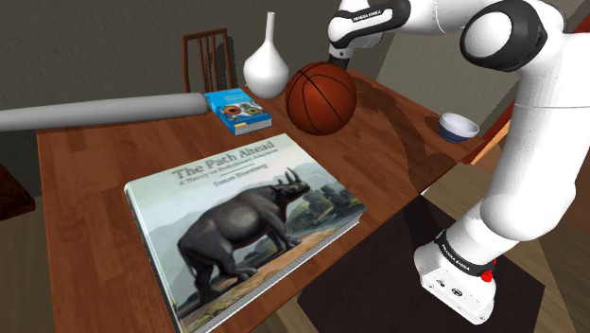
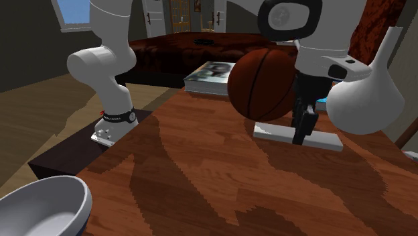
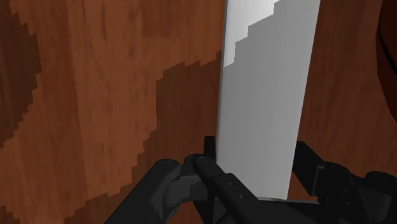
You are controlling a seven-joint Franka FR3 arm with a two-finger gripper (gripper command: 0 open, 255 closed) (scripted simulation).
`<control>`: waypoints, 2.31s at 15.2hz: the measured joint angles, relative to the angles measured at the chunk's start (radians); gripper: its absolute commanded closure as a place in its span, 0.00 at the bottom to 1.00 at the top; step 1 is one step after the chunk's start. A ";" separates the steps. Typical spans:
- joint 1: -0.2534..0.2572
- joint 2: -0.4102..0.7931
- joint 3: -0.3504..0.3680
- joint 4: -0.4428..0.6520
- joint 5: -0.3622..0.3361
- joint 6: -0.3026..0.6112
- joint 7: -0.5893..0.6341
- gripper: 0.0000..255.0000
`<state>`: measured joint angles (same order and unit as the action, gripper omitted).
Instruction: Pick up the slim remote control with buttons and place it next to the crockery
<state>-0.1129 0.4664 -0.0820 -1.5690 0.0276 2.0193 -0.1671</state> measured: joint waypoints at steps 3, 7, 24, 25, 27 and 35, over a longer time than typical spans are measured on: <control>0.000 -0.015 -0.001 0.015 -0.001 -0.030 0.000 1.00; 0.001 -0.029 -0.001 0.052 -0.003 -0.081 0.002 1.00; -0.056 -0.098 -0.028 0.119 -0.001 -0.216 -0.079 1.00; -0.067 -0.117 -0.034 0.091 -0.001 -0.208 -0.097 1.00; -0.092 -0.151 -0.048 0.039 -0.001 -0.189 -0.136 1.00; -0.196 -0.188 -0.106 -0.022 0.009 -0.165 -0.301 1.00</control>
<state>-0.3092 0.2780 -0.1877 -1.5913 0.0364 1.8539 -0.4677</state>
